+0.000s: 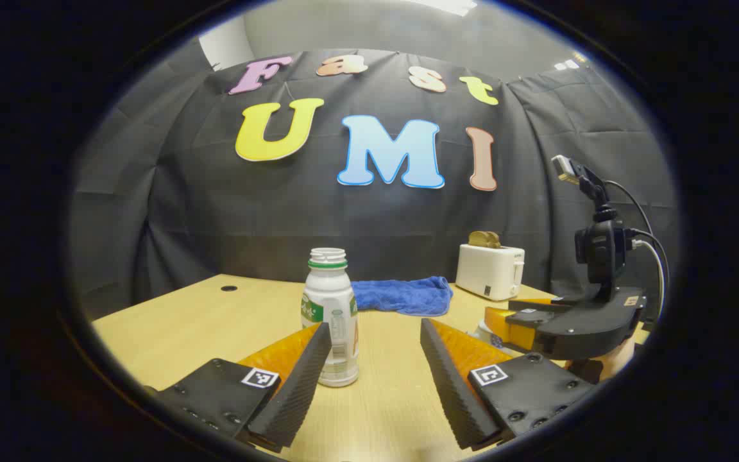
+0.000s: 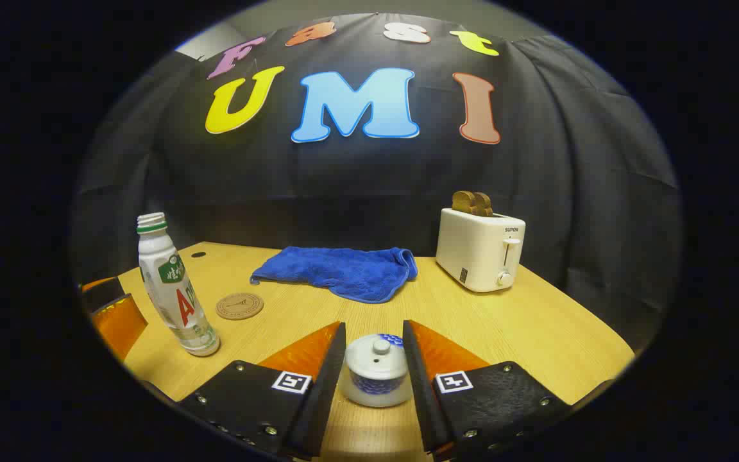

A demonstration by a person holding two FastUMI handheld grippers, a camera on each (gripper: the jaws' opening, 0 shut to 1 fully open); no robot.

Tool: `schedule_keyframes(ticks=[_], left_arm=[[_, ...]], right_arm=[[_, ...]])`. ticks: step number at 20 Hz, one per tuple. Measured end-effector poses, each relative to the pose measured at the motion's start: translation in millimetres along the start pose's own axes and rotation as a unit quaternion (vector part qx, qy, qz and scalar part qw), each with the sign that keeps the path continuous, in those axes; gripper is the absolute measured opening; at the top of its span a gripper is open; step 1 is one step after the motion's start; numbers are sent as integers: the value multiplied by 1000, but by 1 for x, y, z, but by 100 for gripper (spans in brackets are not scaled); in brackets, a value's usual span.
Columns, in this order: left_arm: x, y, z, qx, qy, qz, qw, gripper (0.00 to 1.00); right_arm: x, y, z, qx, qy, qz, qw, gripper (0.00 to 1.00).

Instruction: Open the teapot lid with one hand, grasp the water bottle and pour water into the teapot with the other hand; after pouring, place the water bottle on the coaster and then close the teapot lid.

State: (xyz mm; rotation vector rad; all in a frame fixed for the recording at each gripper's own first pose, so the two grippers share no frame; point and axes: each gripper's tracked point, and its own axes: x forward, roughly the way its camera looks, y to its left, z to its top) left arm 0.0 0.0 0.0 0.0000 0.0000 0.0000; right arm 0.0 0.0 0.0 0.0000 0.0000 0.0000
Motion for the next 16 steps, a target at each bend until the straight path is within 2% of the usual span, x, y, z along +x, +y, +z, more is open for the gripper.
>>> schedule_keyframes(ticks=[2,4,13,15,16], left_arm=[[0,-1,0,-2,0,0,1000,93],[0,0,0,-2,0,1,1000,93],[2,0,-4,-11,7,1,1000,93],[3,1,-7,-10,10,3,1000,93],[3,2,-7,-9,12,6,1000,93]], right_arm=[[1,-2,-3,-12,0,-14,1000,56],[7,-6,1,2,-4,-17,1000,19],[7,-5,-5,-16,13,-10,1000,19],[18,-6,-5,-15,13,-11,1000,6],[16,-5,-3,-17,11,-9,1000,6]])
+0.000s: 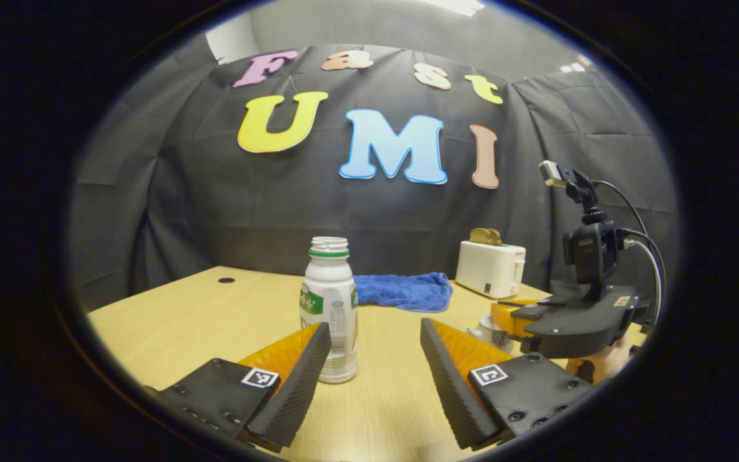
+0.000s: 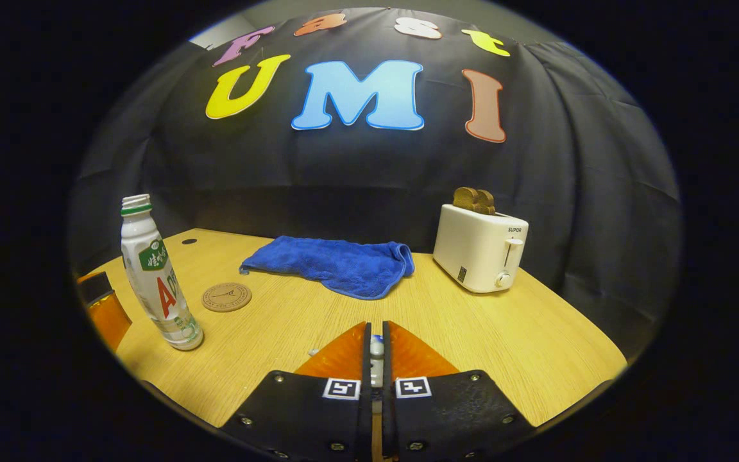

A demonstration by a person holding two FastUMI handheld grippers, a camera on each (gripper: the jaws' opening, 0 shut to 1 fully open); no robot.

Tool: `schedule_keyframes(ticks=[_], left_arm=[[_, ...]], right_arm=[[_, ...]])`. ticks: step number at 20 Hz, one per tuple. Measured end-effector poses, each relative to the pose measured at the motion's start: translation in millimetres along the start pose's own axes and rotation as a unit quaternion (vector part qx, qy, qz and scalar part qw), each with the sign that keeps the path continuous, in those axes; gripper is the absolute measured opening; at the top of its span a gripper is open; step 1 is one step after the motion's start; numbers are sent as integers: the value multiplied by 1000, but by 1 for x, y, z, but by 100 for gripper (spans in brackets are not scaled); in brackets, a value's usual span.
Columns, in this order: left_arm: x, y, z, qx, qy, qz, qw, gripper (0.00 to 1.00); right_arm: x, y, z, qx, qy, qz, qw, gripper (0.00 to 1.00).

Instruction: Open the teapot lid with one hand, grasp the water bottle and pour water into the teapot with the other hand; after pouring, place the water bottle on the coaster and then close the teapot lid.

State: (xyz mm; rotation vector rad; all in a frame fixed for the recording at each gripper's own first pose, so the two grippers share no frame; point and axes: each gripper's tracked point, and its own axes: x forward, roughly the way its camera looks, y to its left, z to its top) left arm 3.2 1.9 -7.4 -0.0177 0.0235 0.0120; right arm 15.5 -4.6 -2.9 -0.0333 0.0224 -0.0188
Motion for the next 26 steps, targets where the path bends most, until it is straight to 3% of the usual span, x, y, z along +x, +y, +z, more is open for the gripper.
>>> schedule_keyframes(ticks=[5,6,9,10,11,19,20,24,26], left_arm=[[4,3,-10,2,11,9,1000,93],[5,6,-11,4,12,11,1000,99],[6,11,-13,9,14,19,1000,99],[8,12,-12,11,15,21,1000,93],[9,13,-15,15,17,22,1000,99],[38,32,-27,37,32,40,998,93],[43,35,-30,36,35,43,998,88],[62,45,-40,24,46,47,998,97],[70,48,-42,31,49,47,997,93]], right_arm=[[0,1,2,13,-6,11,1000,6],[-1,1,4,18,-10,13,1000,6],[-4,0,11,22,-21,15,999,6],[-5,0,13,23,-26,16,999,6],[-6,-1,16,23,-32,15,999,6],[-4,-29,42,36,-75,-4,996,6],[-3,-33,41,38,-76,-6,996,6],[0,-46,39,51,-77,-13,996,6],[0,-49,37,59,-76,-14,995,6]])
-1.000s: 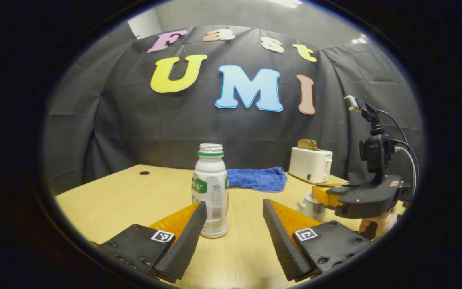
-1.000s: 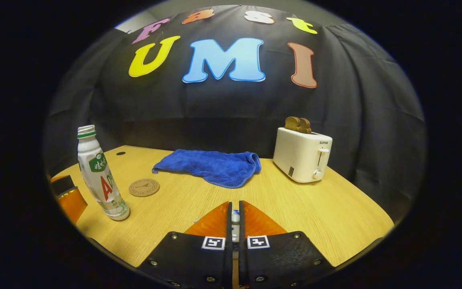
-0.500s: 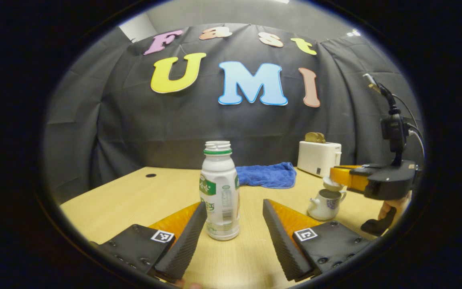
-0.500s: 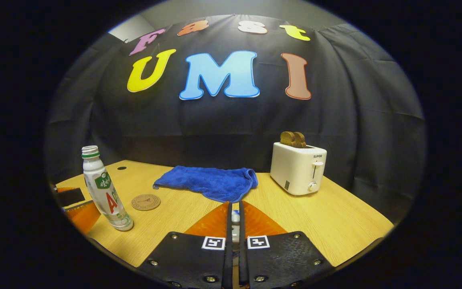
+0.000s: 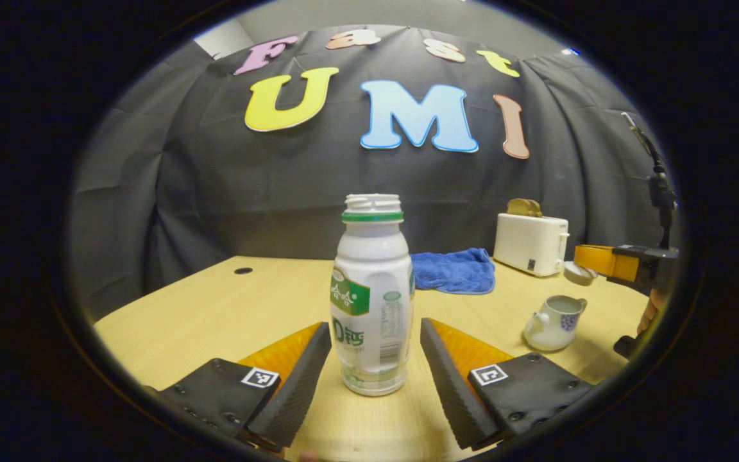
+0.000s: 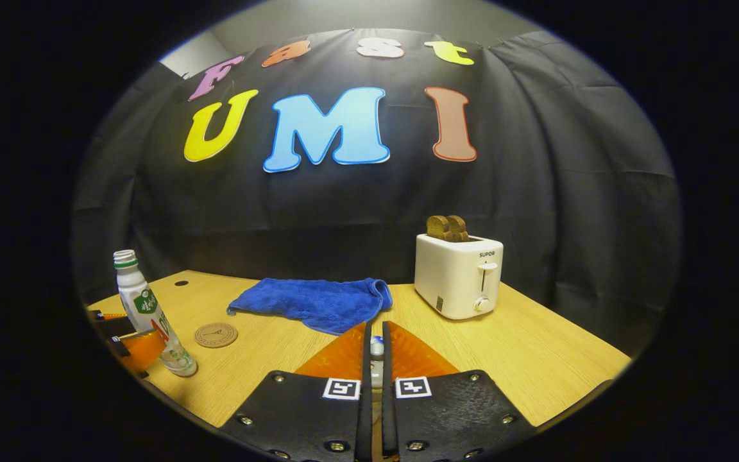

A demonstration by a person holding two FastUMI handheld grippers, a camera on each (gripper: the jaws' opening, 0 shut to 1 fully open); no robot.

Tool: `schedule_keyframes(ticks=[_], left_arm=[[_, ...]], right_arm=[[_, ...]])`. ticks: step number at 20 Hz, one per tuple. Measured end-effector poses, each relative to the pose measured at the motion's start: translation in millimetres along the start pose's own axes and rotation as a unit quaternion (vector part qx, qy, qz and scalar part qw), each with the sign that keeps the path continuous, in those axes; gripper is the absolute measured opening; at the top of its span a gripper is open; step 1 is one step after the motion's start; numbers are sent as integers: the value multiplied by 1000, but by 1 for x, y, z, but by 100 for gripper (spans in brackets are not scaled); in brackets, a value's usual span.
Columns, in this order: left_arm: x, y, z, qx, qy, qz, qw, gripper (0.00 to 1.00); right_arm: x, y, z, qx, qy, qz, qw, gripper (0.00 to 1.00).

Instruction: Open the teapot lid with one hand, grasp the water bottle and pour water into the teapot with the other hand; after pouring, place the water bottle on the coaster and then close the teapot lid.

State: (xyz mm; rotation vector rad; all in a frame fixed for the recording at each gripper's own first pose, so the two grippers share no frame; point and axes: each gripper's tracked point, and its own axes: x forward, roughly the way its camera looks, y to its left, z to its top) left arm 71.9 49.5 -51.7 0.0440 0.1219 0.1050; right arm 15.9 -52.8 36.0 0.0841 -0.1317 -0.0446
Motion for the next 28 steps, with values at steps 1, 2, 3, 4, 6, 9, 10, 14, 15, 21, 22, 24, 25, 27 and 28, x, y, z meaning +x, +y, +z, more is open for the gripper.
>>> schedule_keyframes(ticks=[1,2,3,4,6,9,10,14,15,21,22,24,25,27,28], left_arm=[[5,2,-1,7,2,3,1000,93],[11,3,-2,13,3,4,1000,93],[13,3,-3,17,5,3,1000,93],[17,3,-3,20,8,3,1000,93],[22,2,-2,29,9,2,1000,93],[31,1,-3,40,17,-2,999,93],[34,-2,-5,42,22,-8,999,99],[35,-1,-4,55,27,-2,998,90],[36,-2,-4,58,27,-2,998,88],[39,-11,-1,121,39,-6,992,85],[39,-12,-1,139,42,-5,989,85],[40,-16,1,180,45,-7,983,84],[40,-18,2,196,48,-8,979,85],[40,-21,4,226,52,-8,973,86],[41,-22,5,241,53,-7,969,86]], right_arm=[[0,-2,-1,2,1,0,1000,6],[0,-3,-3,5,3,0,1000,6],[0,-4,-4,9,5,0,1000,6],[-1,-4,-6,13,7,1,1000,6],[-1,-6,-8,18,11,2,1000,6],[-2,-10,-7,20,9,1,1000,6],[-2,-11,-8,21,10,-1,1000,6],[-3,-18,-7,30,9,-7,999,6],[-3,-20,-7,31,9,-8,999,6],[-2,-26,-10,36,13,-18,999,6],[-2,-30,-11,37,13,-22,999,6],[-1,-38,-12,43,14,-31,998,6],[0,-42,-13,47,15,-37,998,6],[0,-50,-13,53,15,-47,997,6],[0,-54,-13,54,15,-52,997,6]])
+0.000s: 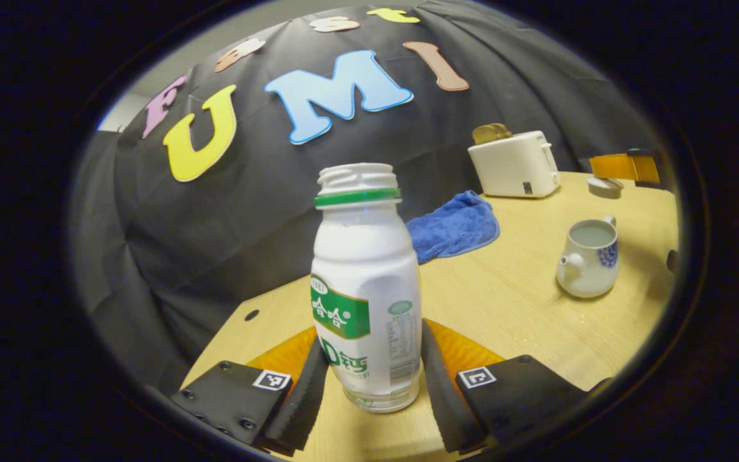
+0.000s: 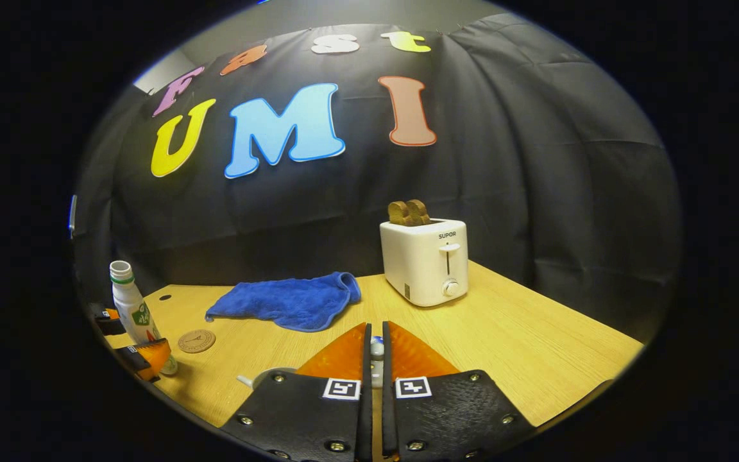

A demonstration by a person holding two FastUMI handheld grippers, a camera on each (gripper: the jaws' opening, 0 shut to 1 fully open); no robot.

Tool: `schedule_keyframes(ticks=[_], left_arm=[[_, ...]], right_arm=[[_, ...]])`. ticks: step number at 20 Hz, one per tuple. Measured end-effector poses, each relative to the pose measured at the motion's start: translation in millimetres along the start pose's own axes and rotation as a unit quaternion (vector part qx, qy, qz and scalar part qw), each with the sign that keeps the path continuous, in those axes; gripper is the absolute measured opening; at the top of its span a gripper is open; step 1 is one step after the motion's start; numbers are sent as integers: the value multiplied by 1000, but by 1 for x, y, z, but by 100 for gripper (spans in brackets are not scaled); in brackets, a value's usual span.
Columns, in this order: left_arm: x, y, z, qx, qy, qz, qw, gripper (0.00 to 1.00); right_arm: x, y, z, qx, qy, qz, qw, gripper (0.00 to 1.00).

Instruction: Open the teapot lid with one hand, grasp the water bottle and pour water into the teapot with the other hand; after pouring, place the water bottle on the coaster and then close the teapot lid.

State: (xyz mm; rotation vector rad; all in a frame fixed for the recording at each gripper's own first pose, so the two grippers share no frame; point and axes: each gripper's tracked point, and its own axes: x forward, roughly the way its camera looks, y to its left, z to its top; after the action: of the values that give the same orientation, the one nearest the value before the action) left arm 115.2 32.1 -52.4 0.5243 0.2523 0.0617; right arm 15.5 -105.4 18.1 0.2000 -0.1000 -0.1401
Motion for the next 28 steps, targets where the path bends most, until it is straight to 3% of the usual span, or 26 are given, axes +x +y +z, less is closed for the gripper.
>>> schedule_keyframes(ticks=[5,12,13,16,26,28], left_arm=[[-3,-4,16,82,-1,10,997,81],[-10,-24,45,207,-19,19,978,80],[-10,-30,49,220,-19,18,975,84],[-8,-40,59,269,-20,22,963,80],[-2,-59,73,377,-23,30,925,85],[2,-59,75,396,-22,33,918,80]], right_arm=[[1,-19,4,8,-5,-24,1000,6],[1,-34,7,37,-7,-35,999,6],[1,-37,8,40,-8,-37,998,6],[0,-44,9,54,-9,-42,998,6],[-2,-64,13,71,-15,-61,996,6],[-2,-65,12,73,-15,-61,995,6]])
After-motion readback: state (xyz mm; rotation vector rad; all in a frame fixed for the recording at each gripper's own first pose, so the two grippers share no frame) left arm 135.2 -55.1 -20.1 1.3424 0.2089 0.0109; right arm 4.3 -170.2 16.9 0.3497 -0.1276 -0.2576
